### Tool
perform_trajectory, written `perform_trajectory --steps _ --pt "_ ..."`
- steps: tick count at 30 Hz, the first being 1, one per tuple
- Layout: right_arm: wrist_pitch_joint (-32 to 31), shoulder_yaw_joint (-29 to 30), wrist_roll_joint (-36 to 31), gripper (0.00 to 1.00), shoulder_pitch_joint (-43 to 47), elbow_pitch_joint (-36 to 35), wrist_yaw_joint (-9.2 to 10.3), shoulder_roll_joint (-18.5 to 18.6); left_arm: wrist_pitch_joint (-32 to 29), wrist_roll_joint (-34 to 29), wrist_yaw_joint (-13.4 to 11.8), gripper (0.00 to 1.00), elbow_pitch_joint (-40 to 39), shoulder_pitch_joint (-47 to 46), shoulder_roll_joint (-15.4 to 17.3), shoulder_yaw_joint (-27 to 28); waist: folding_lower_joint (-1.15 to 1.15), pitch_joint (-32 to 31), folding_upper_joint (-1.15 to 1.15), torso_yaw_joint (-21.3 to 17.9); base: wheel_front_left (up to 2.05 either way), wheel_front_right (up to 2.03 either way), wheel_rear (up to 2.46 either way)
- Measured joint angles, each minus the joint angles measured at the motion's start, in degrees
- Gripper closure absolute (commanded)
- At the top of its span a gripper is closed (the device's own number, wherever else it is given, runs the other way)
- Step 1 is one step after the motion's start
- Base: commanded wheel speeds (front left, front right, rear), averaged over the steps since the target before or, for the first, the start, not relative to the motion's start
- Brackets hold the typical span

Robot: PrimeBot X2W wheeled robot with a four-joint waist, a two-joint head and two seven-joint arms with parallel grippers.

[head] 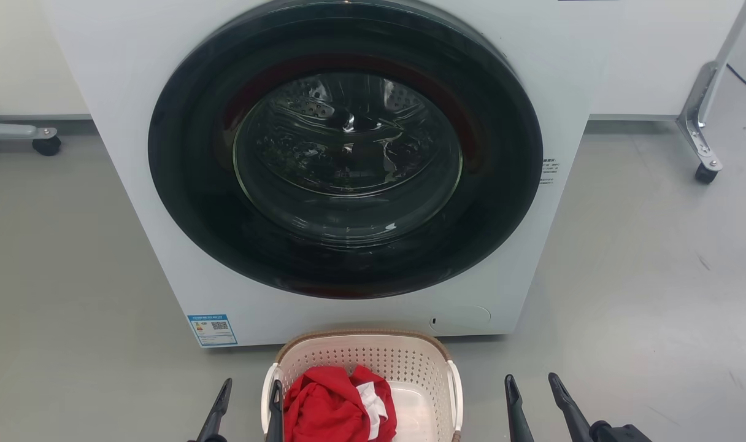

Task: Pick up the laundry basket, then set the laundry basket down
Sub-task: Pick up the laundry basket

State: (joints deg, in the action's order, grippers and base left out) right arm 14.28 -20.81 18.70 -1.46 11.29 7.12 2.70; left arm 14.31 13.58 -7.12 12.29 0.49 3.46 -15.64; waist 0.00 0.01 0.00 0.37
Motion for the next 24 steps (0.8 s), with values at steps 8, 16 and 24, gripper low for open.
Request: perform_trajectory --steps 8,16,24 --pt "0.00 -0.01 0.00 0.00 0.34 -0.32 0.00 0.00 0.00 -0.01 -0.01 0.00 -0.48 0.05 -0.07 0.16 0.00 0.02 0.00 -0.02 0.00 0.00 0.00" --pt "0.00 -0.03 0.00 0.00 0.88 -0.75 0.01 0.00 0.00 -0.05 -0.01 0.00 -0.90 0.13 -0.10 0.24 0.00 0.17 0.00 -0.10 0.00 0.00 0.00" --pt "0.00 -0.01 -0.01 0.00 1.01 -1.60 0.01 0.00 0.00 -0.14 -0.01 0.00 -1.72 0.80 -0.14 0.23 0.00 0.90 0.00 -0.14 0.00 0.00 0.00"
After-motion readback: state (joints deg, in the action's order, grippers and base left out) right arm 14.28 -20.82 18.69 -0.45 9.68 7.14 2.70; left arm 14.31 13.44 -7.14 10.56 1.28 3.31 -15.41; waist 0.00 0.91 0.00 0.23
